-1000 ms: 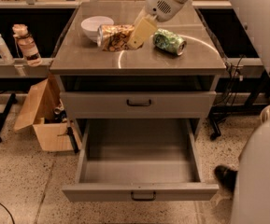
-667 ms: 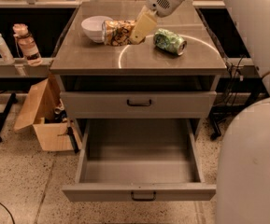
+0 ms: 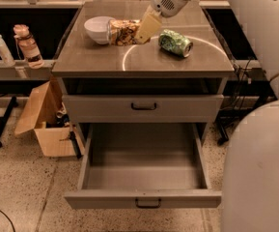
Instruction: Pick orange can from middle drawer and place on counter
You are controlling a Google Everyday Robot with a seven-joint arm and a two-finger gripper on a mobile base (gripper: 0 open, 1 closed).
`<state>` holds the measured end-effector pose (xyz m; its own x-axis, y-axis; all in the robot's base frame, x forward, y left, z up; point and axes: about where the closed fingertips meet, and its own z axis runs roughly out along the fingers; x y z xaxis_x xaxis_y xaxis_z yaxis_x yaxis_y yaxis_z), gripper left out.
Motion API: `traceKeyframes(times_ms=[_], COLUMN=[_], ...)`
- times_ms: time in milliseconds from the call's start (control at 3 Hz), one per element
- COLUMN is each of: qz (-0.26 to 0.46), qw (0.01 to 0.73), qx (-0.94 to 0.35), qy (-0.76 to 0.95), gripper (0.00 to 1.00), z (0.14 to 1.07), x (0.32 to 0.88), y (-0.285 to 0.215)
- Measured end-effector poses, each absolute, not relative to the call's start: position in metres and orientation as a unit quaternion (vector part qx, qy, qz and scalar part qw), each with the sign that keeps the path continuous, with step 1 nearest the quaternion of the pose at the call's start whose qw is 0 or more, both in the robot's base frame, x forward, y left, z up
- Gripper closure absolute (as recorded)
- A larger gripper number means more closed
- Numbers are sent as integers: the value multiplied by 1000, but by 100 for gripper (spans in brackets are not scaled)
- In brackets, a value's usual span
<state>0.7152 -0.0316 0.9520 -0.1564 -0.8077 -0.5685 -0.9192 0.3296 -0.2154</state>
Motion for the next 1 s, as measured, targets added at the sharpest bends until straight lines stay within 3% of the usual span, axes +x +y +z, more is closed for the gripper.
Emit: traceKeyframes(times_ms=[1000], qz=[36], qw=[329], qx=[-544], qy=[771], gripper=[100], z=[944], x=[792], y=[-42])
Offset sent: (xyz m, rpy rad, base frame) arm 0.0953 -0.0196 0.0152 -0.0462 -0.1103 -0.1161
